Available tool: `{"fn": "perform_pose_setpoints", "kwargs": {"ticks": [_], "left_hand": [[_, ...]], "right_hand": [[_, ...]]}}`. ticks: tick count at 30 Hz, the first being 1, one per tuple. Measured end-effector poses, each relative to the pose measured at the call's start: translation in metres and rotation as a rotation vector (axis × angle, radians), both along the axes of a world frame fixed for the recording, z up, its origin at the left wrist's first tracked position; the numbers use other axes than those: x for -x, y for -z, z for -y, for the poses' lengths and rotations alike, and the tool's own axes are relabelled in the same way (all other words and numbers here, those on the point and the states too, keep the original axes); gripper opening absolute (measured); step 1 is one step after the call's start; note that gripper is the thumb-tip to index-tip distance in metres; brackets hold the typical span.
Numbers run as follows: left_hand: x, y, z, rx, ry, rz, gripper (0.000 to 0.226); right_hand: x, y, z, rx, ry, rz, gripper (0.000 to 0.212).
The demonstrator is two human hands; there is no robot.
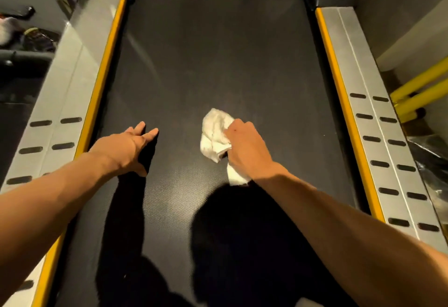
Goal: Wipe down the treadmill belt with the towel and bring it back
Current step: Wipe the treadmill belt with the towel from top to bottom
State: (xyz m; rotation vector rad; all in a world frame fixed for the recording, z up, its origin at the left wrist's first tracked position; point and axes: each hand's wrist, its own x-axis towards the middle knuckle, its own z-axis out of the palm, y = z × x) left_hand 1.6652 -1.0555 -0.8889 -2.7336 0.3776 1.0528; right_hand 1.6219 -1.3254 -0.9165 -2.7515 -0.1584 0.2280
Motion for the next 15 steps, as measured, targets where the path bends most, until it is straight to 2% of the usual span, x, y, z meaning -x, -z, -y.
{"fn": "perform_pose_setpoints", "kwargs": {"ticks": [3,5,8,10,12,15], "left_hand": [[0.003,-0.001,-0.003,-0.044,-0.05,0.052,0.118],[0.005,0.001,-0.005,-0.054,-0.102,0.042,0.121],[0.001,0.003,-0.01,-0.031,-0.103,-0.003,0.121],[-0.001,0.004,-0.014,-0.013,-0.1,-0.038,0.124],[-0.002,0.005,-0.017,0.01,-0.121,-0.059,0.128],[0.0,0.007,-0.019,0.043,-0.15,-0.06,0.128]], "right_hand": [[0.039,-0.003,-0.033,-0.216,-0.212,-0.197,0.041],[0.038,-0.001,-0.039,-0.219,-0.311,-0.159,0.043],[0.009,0.006,-0.032,-0.175,-0.112,0.025,0.047],[0.0,0.006,-0.033,-0.071,-0.07,0.038,0.043],[0.006,-0.005,-0.045,-0.006,-0.254,-0.061,0.039],[0.018,-0.026,-0.063,-0.066,-0.577,-0.204,0.039]]}}
